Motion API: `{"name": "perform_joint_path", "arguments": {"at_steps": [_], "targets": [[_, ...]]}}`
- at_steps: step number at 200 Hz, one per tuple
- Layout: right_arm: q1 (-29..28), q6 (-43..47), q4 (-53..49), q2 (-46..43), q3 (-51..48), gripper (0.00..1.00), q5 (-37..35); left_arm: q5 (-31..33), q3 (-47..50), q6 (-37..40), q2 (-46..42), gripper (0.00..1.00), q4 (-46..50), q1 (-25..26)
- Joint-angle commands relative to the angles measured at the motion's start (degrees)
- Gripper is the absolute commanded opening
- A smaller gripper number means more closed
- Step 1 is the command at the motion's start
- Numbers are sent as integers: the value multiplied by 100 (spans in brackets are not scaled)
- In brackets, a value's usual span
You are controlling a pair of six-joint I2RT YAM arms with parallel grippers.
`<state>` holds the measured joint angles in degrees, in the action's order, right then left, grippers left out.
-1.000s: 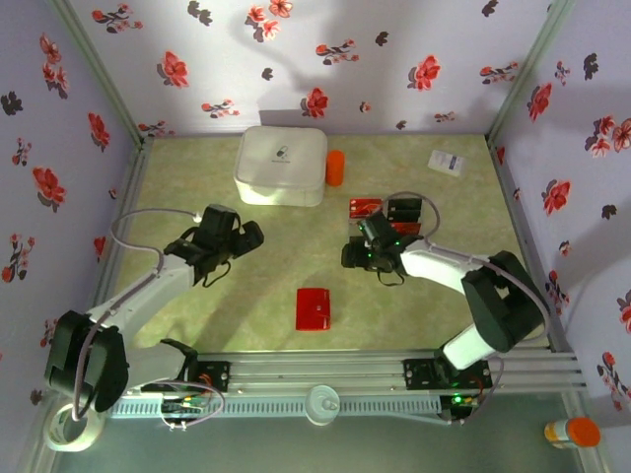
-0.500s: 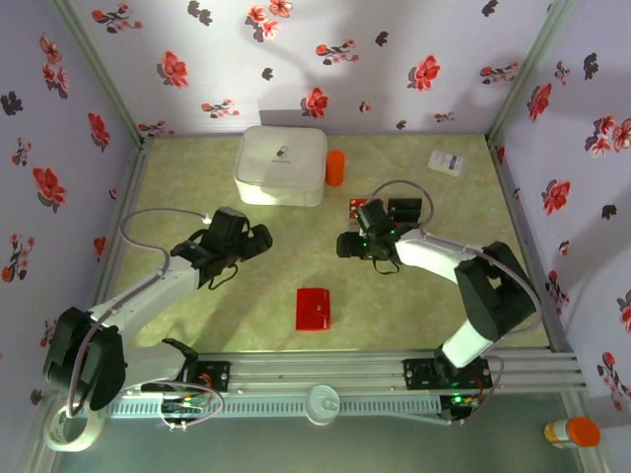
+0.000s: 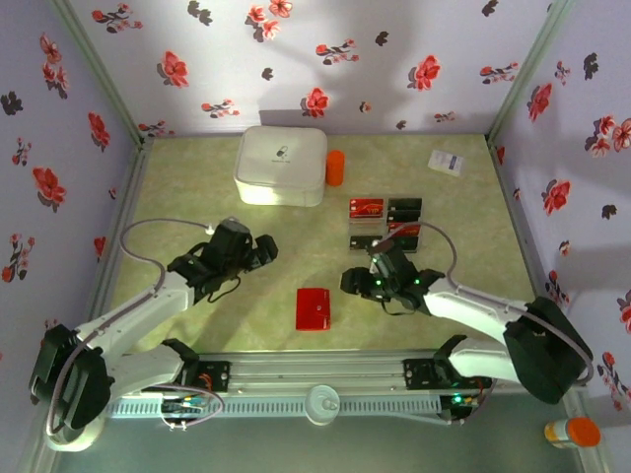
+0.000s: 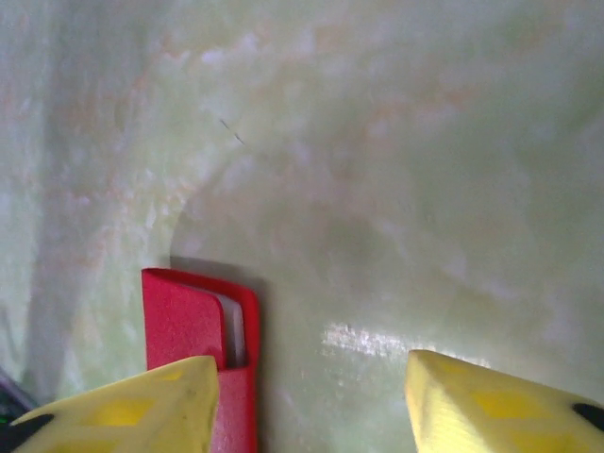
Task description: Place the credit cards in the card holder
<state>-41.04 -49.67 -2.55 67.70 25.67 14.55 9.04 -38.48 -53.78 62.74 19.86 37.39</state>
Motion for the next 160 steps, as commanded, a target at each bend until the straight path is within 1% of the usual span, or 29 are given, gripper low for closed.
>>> {"name": "perform_joint_path", "arguments": {"at_steps": [1,22,46,86,119,160], "targets": [[-148,-960,823,-209,-370,49,320,146,115,-256,-60,100,81,114],[-360,-1306,1308,-147,-557,44,315,164,79,-285,64,100,30,184],[-620,-1405,1505,104,-485,40,241,168,-10,-267,247,100,-14,255],[-918,-1488,1763,513,-434,42,147,173,-77,-281,394,100,-36,387],[-1028,-1564,2030,767,-465,44,151,206,-15,-330,397,100,-69,462],[-1122,-1666,2428,1203,-406,45,282,212,0,-353,413,100,-89,505]]}}
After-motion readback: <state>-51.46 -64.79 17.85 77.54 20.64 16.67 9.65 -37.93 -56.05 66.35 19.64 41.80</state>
